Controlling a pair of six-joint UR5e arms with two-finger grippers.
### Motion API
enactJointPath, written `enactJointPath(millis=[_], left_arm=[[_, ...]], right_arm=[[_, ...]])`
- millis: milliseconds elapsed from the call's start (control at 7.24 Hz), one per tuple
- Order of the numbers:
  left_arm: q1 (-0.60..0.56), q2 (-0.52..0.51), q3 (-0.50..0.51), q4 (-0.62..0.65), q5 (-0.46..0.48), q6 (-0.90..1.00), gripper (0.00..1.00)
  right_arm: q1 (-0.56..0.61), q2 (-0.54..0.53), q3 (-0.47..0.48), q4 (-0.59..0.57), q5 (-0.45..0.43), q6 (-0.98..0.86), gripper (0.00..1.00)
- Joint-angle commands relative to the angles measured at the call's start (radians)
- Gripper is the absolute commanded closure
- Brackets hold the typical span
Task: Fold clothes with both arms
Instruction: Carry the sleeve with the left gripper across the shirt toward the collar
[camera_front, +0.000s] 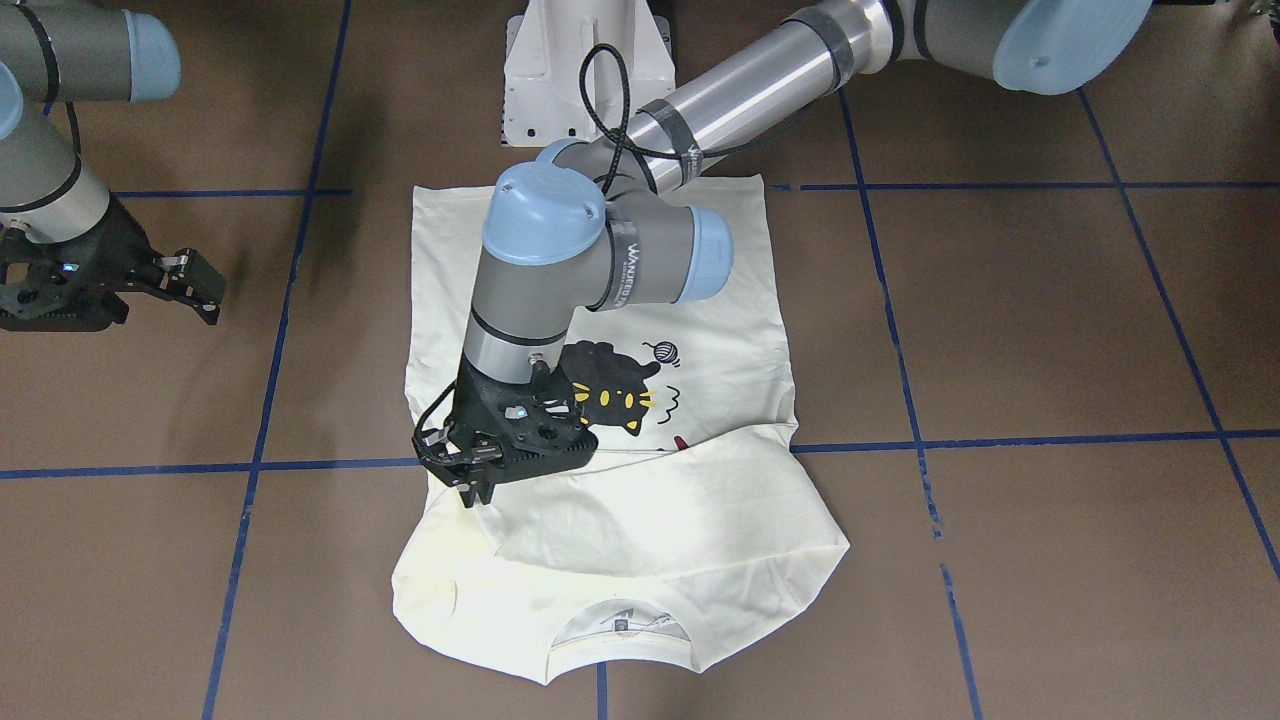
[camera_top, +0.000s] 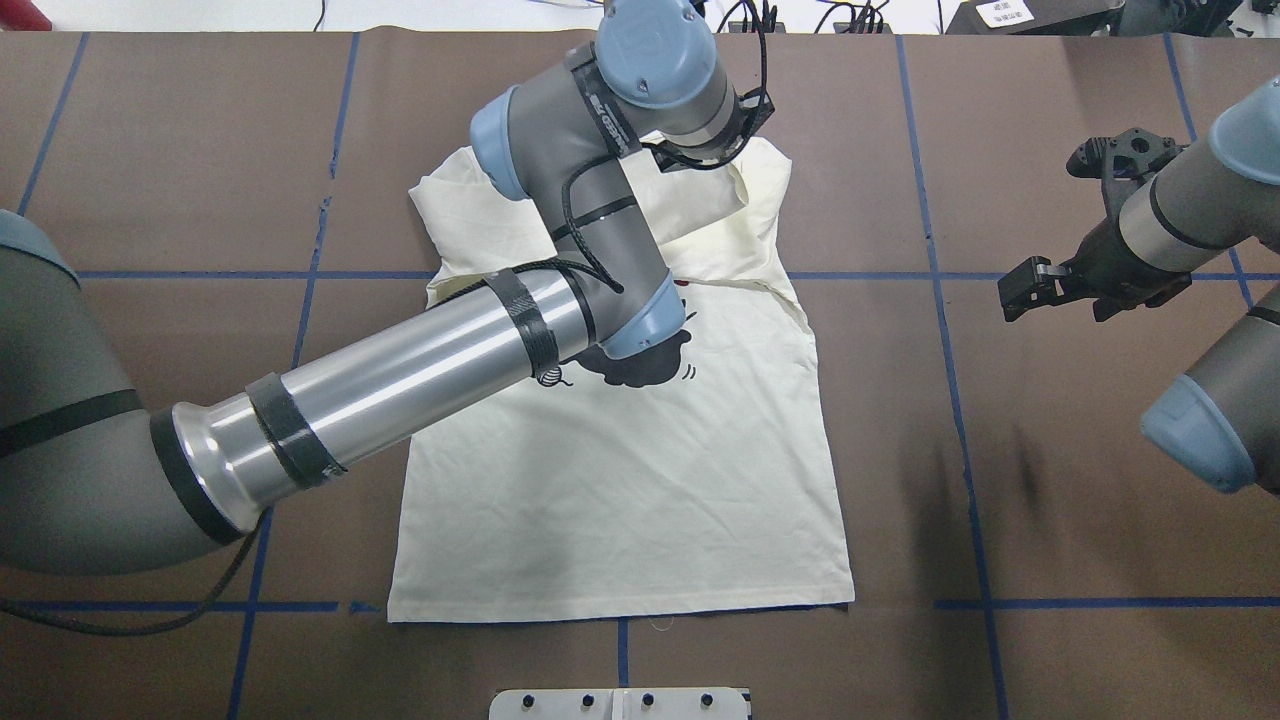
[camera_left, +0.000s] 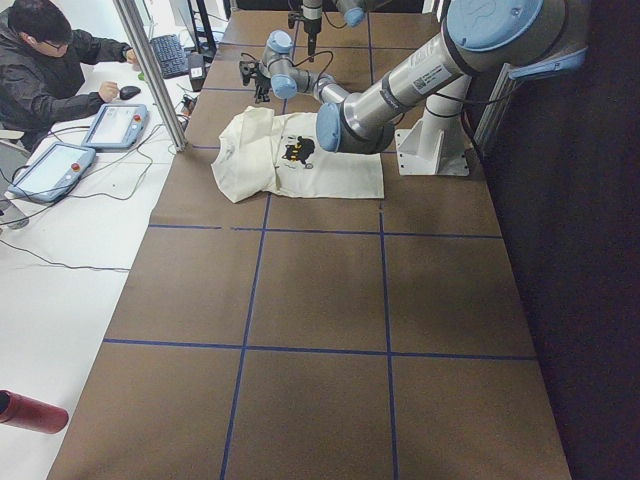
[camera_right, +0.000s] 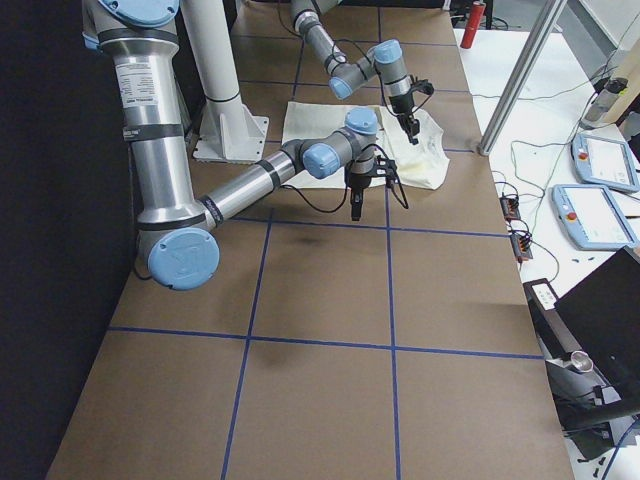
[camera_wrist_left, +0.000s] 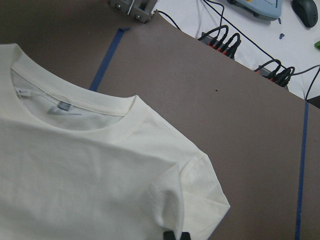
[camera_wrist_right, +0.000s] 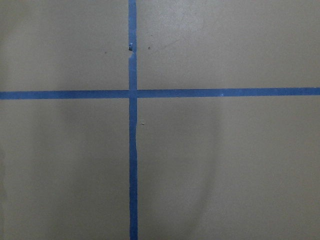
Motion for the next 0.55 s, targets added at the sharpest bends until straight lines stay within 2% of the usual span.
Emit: enactJointPath(millis=[0,138,276,414], left_arm=[[0.011,0.010,0.002,-0.027,0.007,0.085,0.00],[0.009,0.035,-0.022,-0.022,0.004,0.123,0.00],[0.008,0.096,-0.091,-0.013,-0.004,0.132,0.00],[0.002,0.175,-0.193,0.043,-0.075,0.148,0.00]], right_arm=[[-0.003,0.009,-0.005,0.006,0.018,0.015,0.00],[-0.003,0.014,-0.005,0.018,0.019,0.029,0.00],[-0.015,0.014,-0.006,0.053,0.021,0.038,0.00],[-0.056,0.014,-0.008,0.111,0.018,0.127,0.00]])
